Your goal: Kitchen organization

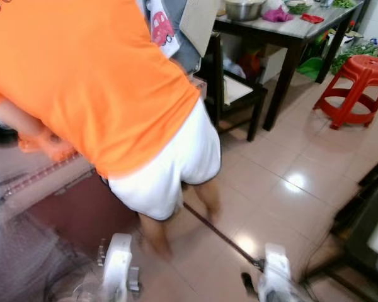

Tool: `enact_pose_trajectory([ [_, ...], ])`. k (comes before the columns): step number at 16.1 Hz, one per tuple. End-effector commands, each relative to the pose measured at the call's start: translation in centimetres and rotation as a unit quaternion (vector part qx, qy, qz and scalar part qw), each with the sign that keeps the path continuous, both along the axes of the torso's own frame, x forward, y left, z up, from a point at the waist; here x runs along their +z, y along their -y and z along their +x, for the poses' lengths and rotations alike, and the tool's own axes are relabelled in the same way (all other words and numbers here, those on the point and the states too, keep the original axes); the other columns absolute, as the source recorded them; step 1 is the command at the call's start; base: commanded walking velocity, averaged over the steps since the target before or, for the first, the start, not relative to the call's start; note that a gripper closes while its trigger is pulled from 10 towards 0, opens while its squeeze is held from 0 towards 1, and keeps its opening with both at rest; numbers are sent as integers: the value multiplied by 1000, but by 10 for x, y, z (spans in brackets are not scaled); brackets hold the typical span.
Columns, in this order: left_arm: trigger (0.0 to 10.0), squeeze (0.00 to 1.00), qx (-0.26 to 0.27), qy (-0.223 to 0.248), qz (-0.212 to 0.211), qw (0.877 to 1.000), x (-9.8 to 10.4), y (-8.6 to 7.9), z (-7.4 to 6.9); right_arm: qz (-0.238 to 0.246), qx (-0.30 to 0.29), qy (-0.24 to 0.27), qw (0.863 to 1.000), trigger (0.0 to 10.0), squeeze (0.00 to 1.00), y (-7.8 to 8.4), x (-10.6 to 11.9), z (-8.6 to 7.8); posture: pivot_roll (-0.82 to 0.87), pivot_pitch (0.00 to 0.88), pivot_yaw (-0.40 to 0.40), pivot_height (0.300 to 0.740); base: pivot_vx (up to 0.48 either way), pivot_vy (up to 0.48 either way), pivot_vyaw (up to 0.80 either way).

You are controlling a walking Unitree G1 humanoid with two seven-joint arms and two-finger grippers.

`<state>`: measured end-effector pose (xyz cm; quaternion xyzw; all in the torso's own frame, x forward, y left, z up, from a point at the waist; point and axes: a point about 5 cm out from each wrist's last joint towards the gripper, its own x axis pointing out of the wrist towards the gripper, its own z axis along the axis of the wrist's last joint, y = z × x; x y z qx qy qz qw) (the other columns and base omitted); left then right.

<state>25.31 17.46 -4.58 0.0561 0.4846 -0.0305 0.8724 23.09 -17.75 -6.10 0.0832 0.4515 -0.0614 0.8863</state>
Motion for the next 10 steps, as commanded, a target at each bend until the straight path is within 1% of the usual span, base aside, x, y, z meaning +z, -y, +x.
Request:
enact_pose_trajectory([
  [1, 10000, 0, 3, -25, -12, 1000, -4, 6, -5, -7, -15, 14, 1000, 10000, 0, 14, 11, 14, 51, 0, -120, 740, 0, 0, 0],
  [4, 10000, 0, 6, -28, -18, 999, -5, 6, -7, -5, -18, 12, 1000, 10000, 0, 15, 10, 12, 49, 0, -119, 740, 0, 0, 0],
  [7, 10000, 0, 3, -36, -11, 999, -5, 5, -7, -1, -24, 5, 1000, 10000, 0, 15, 10, 12, 50, 0, -113, 740, 0, 0, 0],
  [8, 10000, 0, -6, -38, 0, 999, -5, 3, -8, -10, -20, 4, 1000, 10000, 0, 16, 10, 12, 50, 0, -112, 740, 0, 0, 0],
  [9, 10000, 0, -16, -25, 13, 999, -4, 0, -7, -3, -33, 9, 999, 10000, 0, 18, 9, 10, 54, 0, -103, 740, 0, 0, 0],
  [10, 10000, 0, -25, -24, 21, 999, -4, -2, -6, 1, -35, 11, 999, 10000, 0, 19, 9, 9, 55, 0, -95, 740, 0, 0, 0],
])
